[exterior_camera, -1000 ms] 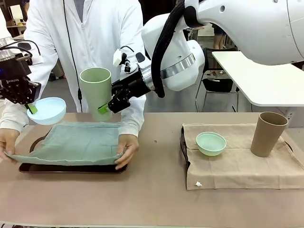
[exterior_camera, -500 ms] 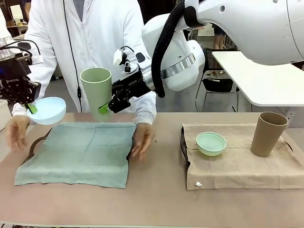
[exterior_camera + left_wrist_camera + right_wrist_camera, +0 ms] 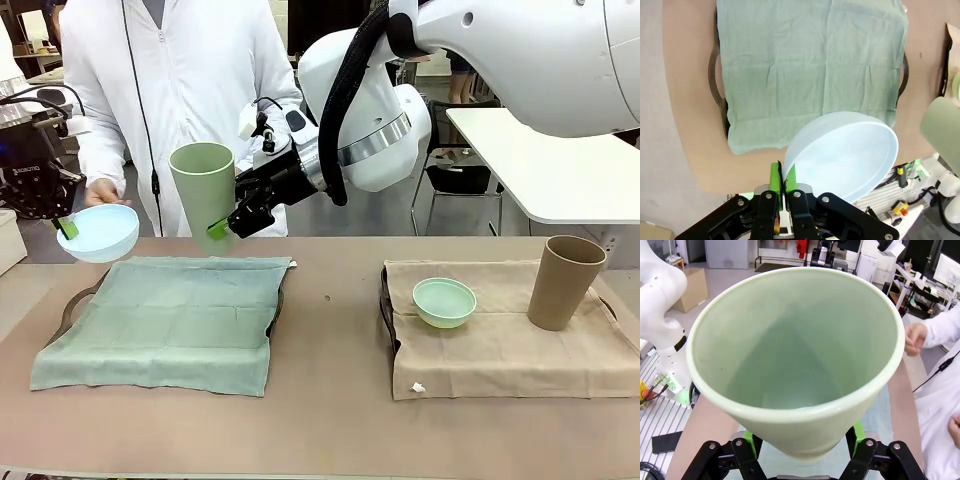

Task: Set up a tray with a mat and arrange the tableware.
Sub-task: Place the Picnic Bowl and Reusable plastic cup back onto the Handle tray in front of the human's position.

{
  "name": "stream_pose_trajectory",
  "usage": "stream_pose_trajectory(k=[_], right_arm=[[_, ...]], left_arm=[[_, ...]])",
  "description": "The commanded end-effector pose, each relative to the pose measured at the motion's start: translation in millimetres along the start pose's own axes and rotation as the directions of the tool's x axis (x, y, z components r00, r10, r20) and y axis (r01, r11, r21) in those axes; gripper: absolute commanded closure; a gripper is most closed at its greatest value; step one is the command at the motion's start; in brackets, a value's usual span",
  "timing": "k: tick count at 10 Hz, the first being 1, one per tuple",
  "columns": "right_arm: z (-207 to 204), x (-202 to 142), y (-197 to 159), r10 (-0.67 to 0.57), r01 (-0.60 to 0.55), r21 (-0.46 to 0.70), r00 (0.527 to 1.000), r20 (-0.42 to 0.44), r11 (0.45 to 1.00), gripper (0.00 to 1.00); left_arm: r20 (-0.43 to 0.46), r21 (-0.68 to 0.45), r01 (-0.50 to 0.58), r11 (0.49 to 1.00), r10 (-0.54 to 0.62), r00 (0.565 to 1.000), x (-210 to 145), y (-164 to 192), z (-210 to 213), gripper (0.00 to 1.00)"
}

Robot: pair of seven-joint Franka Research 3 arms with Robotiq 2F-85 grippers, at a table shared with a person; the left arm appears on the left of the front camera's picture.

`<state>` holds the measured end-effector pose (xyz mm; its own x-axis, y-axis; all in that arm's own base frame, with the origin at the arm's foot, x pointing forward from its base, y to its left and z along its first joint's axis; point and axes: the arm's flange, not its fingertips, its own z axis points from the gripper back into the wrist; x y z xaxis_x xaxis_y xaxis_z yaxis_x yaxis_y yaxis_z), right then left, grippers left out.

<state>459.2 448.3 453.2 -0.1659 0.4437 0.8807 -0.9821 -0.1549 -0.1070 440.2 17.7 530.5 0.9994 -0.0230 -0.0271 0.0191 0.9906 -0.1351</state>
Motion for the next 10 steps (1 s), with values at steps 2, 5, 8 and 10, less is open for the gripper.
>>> stream_pose_trajectory(k=[2, 5, 8, 10], right_arm=[[0.7, 2.0, -0.4, 0.008, -0.008, 0.008, 1.000, 0.001, 1.000, 1.00], [0.7, 2.0, -0.4, 0.008, -0.008, 0.008, 1.000, 0.001, 1.000, 1.00], [0.7, 2.0, -0.4, 0.008, -0.008, 0.008, 1.000, 0.001, 1.000, 1.00], [0.7, 2.0, -0.4, 0.008, -0.008, 0.008, 1.000, 0.001, 1.000, 1.00]], left_arm=[[0.004, 0.013, 0.006, 1.000, -0.006, 1.000, -0.6, 0.0, 1.9, 1.00], [0.004, 0.013, 0.006, 1.000, -0.006, 1.000, -0.6, 0.0, 1.9, 1.00], [0.004, 0.013, 0.006, 1.000, -0.006, 1.000, -0.6, 0.0, 1.9, 1.00], [0.004, 0.013, 0.006, 1.000, -0.006, 1.000, -0.6, 0.0, 1.9, 1.00]])
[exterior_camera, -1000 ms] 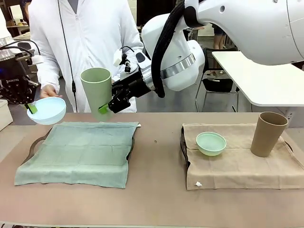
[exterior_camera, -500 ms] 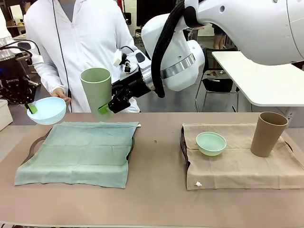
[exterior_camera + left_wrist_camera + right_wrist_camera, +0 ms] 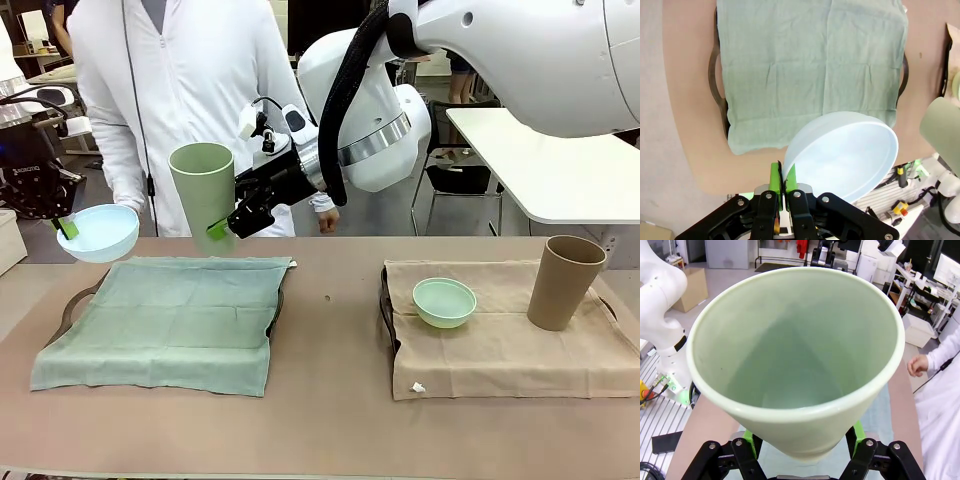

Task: Set up a tray with a mat and arrange the tableware.
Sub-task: Place the Picnic Bowl and Reusable plastic cup back onto the Handle tray in front of the human's position.

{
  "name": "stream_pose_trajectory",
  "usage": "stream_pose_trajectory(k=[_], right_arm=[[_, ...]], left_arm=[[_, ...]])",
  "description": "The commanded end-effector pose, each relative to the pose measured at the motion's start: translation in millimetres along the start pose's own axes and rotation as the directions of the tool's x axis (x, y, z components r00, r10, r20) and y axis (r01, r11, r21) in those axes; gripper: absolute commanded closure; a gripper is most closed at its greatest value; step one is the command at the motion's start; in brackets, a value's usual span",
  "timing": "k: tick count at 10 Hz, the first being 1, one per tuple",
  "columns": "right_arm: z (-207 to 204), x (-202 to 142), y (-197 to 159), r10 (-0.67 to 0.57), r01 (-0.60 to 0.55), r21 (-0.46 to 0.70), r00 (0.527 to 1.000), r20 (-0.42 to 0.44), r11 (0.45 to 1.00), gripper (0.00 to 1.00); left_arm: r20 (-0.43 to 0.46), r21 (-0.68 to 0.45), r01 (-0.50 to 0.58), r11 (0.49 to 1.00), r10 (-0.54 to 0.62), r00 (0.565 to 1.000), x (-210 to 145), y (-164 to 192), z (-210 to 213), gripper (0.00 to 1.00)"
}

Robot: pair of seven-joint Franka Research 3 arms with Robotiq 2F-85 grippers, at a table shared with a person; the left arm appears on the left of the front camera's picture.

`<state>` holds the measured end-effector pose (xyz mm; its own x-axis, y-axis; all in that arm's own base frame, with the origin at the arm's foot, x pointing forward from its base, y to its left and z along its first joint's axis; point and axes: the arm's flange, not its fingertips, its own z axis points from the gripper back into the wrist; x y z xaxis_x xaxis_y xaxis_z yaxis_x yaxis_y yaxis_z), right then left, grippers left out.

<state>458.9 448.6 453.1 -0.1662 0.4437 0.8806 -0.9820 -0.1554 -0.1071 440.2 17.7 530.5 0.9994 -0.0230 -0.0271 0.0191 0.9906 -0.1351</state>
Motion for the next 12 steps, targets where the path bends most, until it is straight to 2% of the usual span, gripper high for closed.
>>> stream_pose_trajectory(k=[1, 3, 4, 5, 8, 9, 10, 11, 12], right_arm=[[1, 2, -1, 0.008, -0.008, 0.008, 1.000, 0.001, 1.000, 1.00], [1, 2, -1, 0.008, -0.008, 0.008, 1.000, 0.001, 1.000, 1.00], [0, 0, 0, 0.000, 0.000, 0.000, 1.000, 0.000, 1.000, 0.20], [-17, -19, -12, -0.020, 0.020, 0.047, 1.000, 0.005, 0.999, 0.20], [-58, -80, -33, -0.048, 0.051, 0.128, 0.998, -0.030, 0.991, 0.20], [-68, -94, -38, -0.049, 0.054, 0.138, 0.998, -0.037, 0.989, 0.20], [-71, -97, -39, -0.080, 0.086, 0.085, 0.994, -0.075, 0.993, 0.20], [-61, -99, -24, -0.077, 0.082, 0.120, 0.996, -0.046, 0.989, 0.20], [-61, -99, -24, -0.077, 0.082, 0.120, 0.996, -0.046, 0.989, 0.20]], left_arm=[[0.004, 0.013, 0.006, 1.000, -0.006, 1.000, -1, 0, 2, 1.00], [0.004, 0.013, 0.006, 1.000, -0.006, 1.000, -1, 0, 2, 1.00], [0.000, 0.000, 0.000, 1.000, 0.000, 1.000, 0, 0, 0, 0.96], [-0.011, -0.023, 0.011, 1.000, -0.011, 1.000, 16, 8, -18, 0.96], [0.009, -0.185, 0.050, 0.981, -0.049, 0.999, 52, 23, -74, 0.96], [-0.011, -0.174, 0.034, 0.984, -0.036, 0.999, 62, 25, -91, 0.96], [-0.079, -0.135, -0.017, 0.991, 0.006, 0.997, 66, 25, -98, 0.96], [-0.012, -0.138, 0.016, 0.990, -0.017, 1.000, 54, 24, -84, 0.96], [-0.012, -0.138, 0.016, 0.990, -0.017, 1.000, 54, 24, -84, 0.96]])
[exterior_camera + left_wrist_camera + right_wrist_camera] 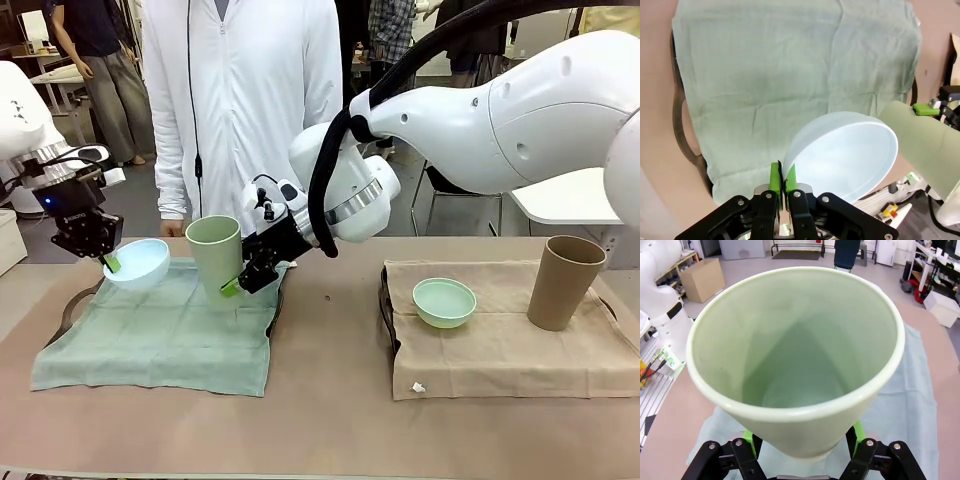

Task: Set up a tray with a mat and arrange the tableware.
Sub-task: Place the Picnic Bowl and Reusable plastic cup back onto the Handle tray in front of the human's position.

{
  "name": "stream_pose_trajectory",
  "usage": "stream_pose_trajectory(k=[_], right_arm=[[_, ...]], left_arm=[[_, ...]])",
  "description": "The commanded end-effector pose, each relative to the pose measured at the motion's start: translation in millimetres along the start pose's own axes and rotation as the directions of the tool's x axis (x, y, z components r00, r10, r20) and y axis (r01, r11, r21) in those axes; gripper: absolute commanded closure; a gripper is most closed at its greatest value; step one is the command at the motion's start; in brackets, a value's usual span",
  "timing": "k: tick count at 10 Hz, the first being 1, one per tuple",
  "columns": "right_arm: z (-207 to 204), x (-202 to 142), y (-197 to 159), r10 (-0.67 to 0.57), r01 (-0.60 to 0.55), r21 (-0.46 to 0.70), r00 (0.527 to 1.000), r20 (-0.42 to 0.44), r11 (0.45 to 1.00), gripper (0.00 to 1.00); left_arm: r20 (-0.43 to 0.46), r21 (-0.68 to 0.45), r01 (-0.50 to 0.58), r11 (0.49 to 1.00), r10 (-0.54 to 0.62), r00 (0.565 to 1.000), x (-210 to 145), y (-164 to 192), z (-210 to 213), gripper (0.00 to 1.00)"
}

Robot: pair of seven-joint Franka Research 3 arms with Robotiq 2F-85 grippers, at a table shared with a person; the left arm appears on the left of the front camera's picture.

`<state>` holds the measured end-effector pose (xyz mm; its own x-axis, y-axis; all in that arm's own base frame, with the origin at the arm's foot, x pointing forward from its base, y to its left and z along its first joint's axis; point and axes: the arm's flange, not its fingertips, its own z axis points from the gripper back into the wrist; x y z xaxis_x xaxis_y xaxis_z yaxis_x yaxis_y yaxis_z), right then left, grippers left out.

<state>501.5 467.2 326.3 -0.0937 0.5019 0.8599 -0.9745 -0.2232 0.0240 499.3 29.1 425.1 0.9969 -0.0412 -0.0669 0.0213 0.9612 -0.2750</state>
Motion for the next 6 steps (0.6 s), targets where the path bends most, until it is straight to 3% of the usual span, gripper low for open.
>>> stream_pose_trajectory(k=[1, 3, 6], right_arm=[[-2, -4, -1, -0.006, 0.006, 0.001, 1.000, -0.003, 1.000, 0.19], [-9, -14, -9, 0.006, -0.005, 0.027, 1.000, -0.025, 1.000, 0.19], [-16, -29, -17, 0.008, -0.006, 0.041, 0.999, -0.033, 0.999, 0.19]], left_arm=[[-0.011, -0.001, -0.004, 1.000, 0.004, 1.000, 2, 2, -6, 0.96], [-0.030, 0.080, -0.002, 0.997, 0.004, 1.000, 8, 8, -25, 0.96], [-0.032, 0.113, 0.005, 0.994, -0.002, 0.999, 16, 10, -44, 0.96]])
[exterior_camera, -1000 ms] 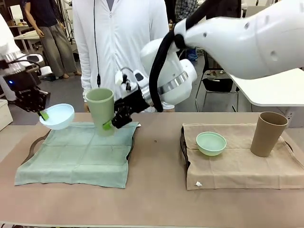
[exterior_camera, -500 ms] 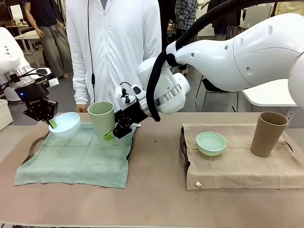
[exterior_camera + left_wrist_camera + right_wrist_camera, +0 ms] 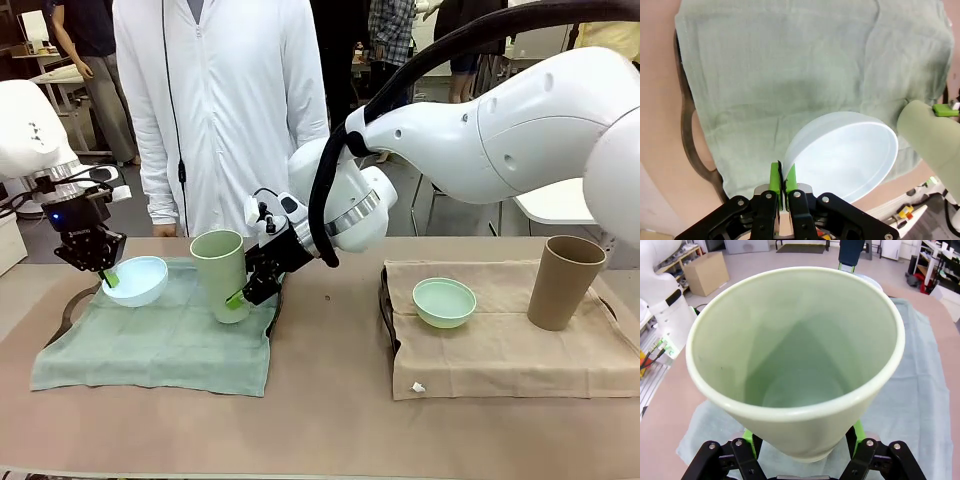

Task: Set up a tray with a mat and arrange the tableware.
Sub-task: Place the Picnic Bowl and Reusable plastic cup back onto the Handle tray in front of the human's position.

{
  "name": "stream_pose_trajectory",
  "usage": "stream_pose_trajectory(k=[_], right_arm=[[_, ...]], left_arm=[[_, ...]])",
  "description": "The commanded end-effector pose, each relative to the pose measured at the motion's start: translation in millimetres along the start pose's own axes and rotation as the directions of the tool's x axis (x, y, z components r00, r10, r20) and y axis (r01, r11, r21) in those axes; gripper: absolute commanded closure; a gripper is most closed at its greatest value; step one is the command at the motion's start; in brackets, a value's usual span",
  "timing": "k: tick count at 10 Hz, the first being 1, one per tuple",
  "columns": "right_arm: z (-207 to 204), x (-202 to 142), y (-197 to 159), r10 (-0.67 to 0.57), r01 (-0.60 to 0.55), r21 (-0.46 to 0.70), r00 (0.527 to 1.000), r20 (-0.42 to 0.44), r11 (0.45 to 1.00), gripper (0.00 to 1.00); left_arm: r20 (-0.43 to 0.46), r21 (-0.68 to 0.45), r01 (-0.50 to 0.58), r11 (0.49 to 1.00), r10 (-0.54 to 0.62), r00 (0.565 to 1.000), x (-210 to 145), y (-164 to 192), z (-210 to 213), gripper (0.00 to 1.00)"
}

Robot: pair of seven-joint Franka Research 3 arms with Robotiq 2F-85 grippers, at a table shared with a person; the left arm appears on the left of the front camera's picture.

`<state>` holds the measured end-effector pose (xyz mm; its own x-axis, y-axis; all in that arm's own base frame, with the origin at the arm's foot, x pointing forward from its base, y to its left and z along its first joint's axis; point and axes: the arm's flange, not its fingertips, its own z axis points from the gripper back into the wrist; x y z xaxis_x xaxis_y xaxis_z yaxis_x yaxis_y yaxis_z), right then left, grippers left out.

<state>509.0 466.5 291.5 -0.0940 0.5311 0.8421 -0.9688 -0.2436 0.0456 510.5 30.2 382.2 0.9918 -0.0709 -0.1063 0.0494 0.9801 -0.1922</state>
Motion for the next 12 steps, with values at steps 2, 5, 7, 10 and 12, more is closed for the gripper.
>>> stream_pose_trajectory(k=[2, 5, 7, 10, 12], right_arm=[[-5, -7, -14, 0.054, -0.054, 0.013, 0.999, 0.000, 0.998, 0.19], [-7, -12, -17, 0.097, -0.097, 0.018, 0.995, 0.002, 0.995, 0.19], [-9, -12, -16, 0.105, -0.106, 0.030, 0.994, 0.016, 0.994, 0.00], [-5, -7, -12, 0.079, -0.079, 0.034, 0.997, 0.023, 0.996, 0.00], [12, -7, -2, 0.058, -0.058, 0.009, 0.998, 0.019, 0.998, 0.00]], left_arm=[[-0.012, 0.019, -0.007, 1.000, 0.007, 1.000, 11, -2, -14, 0.96], [-0.065, 0.053, -0.016, 0.998, 0.019, 0.998, 16, -3, -29, 0.96], [-0.096, 0.061, -0.030, 0.998, 0.036, 0.995, 16, -3, -33, 0.39], [-0.106, 0.050, -0.038, 0.998, 0.043, 0.993, 15, -4, -32, 0.00], [-0.105, 0.046, -0.039, 0.998, 0.044, 0.993, 12, 1, -26, 0.06]])
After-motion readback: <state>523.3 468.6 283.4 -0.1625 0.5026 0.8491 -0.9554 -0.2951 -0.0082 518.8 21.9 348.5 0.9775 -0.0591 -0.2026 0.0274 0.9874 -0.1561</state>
